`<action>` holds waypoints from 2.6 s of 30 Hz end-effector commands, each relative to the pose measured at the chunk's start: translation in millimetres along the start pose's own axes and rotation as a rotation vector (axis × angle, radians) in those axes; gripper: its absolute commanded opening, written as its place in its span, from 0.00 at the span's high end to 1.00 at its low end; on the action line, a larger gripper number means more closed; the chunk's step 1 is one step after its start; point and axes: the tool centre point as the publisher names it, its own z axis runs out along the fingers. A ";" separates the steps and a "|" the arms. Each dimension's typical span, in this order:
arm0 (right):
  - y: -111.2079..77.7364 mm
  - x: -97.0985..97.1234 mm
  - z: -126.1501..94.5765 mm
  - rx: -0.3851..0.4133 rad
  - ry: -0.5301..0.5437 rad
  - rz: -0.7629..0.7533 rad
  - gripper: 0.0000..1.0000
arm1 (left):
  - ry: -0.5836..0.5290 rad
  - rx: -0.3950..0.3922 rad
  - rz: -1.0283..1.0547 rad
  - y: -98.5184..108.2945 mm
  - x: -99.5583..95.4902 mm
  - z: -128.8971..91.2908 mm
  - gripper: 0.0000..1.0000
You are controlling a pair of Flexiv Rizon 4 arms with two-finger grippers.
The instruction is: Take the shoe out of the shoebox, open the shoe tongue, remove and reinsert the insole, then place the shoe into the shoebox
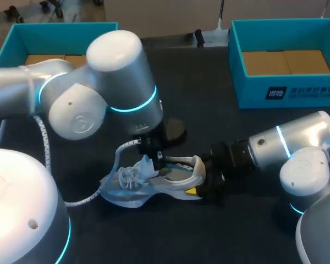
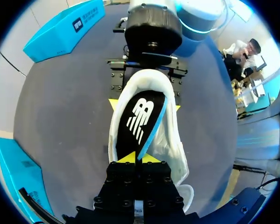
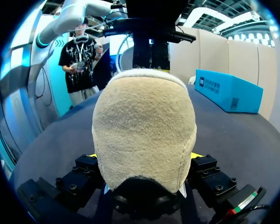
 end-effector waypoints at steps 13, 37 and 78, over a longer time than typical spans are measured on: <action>0.9 0.0 0.5 0.007 -0.001 0.002 1.00 | -0.039 0.171 -0.118 11.1 0.8 -18.7 1.00; 0.9 0.0 0.5 0.007 -0.001 0.002 1.00 | -0.112 0.193 -0.185 8.1 5.6 -19.5 1.00; 0.9 0.0 0.5 0.007 -0.001 0.002 1.00 | -0.165 0.193 -0.198 -33.4 1.5 -12.6 1.00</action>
